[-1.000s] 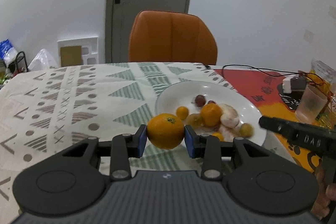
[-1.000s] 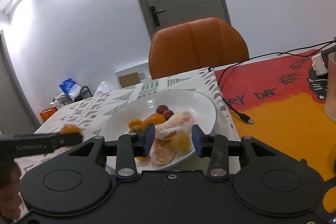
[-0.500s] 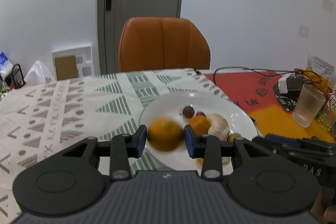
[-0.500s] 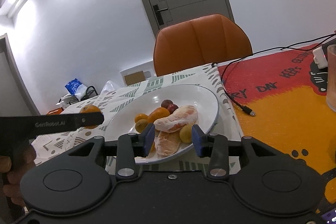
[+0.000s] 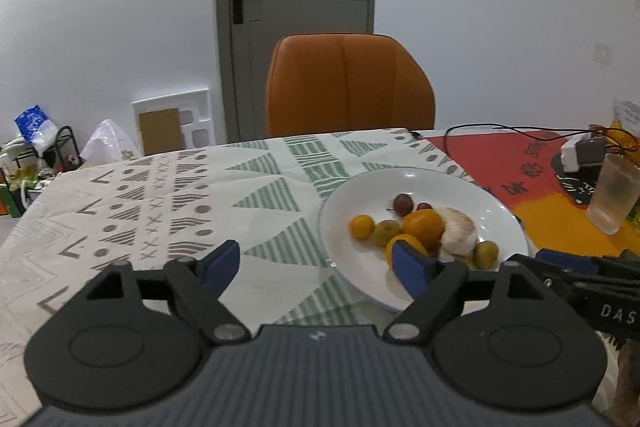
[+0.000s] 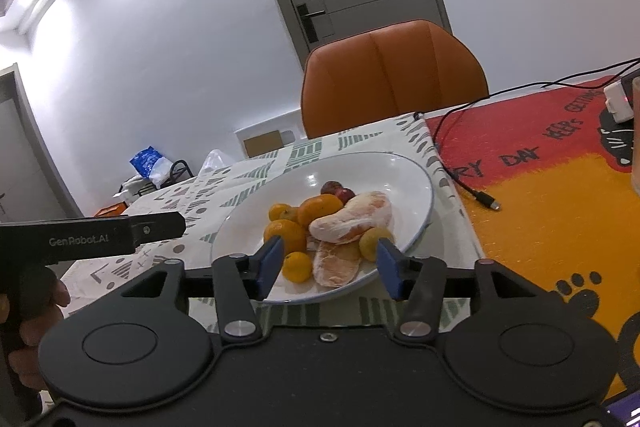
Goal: Organize fruits
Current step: 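Open both tools and pull them back from the plate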
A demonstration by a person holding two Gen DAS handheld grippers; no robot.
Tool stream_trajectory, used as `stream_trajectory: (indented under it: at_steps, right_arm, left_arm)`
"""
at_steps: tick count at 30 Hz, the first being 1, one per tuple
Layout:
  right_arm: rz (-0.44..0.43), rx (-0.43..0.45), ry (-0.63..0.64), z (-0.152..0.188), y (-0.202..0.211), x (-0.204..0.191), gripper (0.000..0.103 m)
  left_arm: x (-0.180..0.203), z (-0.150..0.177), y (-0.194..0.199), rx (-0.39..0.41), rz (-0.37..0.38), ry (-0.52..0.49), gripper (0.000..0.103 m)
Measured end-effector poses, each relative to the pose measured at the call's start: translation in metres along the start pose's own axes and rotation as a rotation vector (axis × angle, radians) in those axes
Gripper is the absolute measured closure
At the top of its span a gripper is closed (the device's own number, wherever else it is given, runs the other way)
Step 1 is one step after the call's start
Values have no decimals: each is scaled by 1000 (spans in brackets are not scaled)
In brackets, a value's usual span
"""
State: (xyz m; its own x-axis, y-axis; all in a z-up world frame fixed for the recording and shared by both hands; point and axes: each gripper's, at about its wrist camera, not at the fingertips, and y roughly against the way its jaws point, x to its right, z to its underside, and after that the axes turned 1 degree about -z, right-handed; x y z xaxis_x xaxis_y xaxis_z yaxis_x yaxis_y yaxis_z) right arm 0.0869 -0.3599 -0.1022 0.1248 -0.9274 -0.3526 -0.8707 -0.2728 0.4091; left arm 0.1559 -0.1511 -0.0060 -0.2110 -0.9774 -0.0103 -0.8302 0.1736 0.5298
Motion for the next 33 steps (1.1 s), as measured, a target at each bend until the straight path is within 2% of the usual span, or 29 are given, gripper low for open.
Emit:
stream_trajectory:
  at_steps: [8, 9, 11, 17, 29, 33]
  right_arm:
    - [-15, 9, 16, -2, 5, -12, 27]
    - [-15, 10, 18, -2, 6, -14, 25]
    - [-19, 16, 21, -2, 8, -17, 15]
    - [-24, 21, 20, 0, 14, -25, 0]
    - [-23, 6, 41, 5, 27, -44, 0]
    - [-29, 1, 55, 6, 30, -50, 0]
  left_arm:
    - [-17, 5, 14, -2, -42, 24, 10]
    - [-19, 6, 17, 1, -44, 26, 10]
    - [-22, 8, 22, 2, -49, 29, 9]
    - [-31, 13, 38, 14, -63, 41, 8]
    - [-51, 23, 69, 5, -91, 80, 6]
    - [-57, 25, 78, -5, -79, 94, 6]
